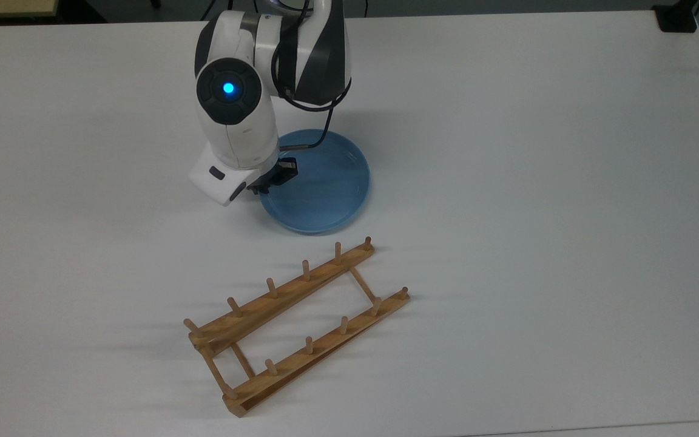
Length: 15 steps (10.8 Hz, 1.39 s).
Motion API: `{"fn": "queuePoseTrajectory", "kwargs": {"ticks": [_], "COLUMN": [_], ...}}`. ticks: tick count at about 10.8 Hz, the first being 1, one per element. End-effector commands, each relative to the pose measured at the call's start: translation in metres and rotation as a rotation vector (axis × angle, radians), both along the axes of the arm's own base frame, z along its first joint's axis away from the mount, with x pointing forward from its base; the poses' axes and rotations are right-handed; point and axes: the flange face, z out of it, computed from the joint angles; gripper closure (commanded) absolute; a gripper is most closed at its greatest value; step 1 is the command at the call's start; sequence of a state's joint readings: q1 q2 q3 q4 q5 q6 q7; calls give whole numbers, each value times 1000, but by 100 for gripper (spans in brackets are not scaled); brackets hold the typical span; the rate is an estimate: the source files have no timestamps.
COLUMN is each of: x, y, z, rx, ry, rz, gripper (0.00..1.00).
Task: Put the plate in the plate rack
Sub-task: 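Lower the gripper to the plate rim and close on it, then lift the blue plate by its rim, tilting it upright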
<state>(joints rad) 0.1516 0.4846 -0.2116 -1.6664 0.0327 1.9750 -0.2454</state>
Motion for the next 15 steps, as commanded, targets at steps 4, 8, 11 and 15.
{"fn": "queuePoseTrajectory", "kwargs": {"ticks": [4,8,11,15], "x": [-1,0,5,24], "y": [7,-10,-25,-15], "z": [39,129,207,268], "rx": [28,30,8,-169], "ry": [-57,-200,-350,-631], "rz": [96,124,101,134], "gripper": [100,100,100,100]}}
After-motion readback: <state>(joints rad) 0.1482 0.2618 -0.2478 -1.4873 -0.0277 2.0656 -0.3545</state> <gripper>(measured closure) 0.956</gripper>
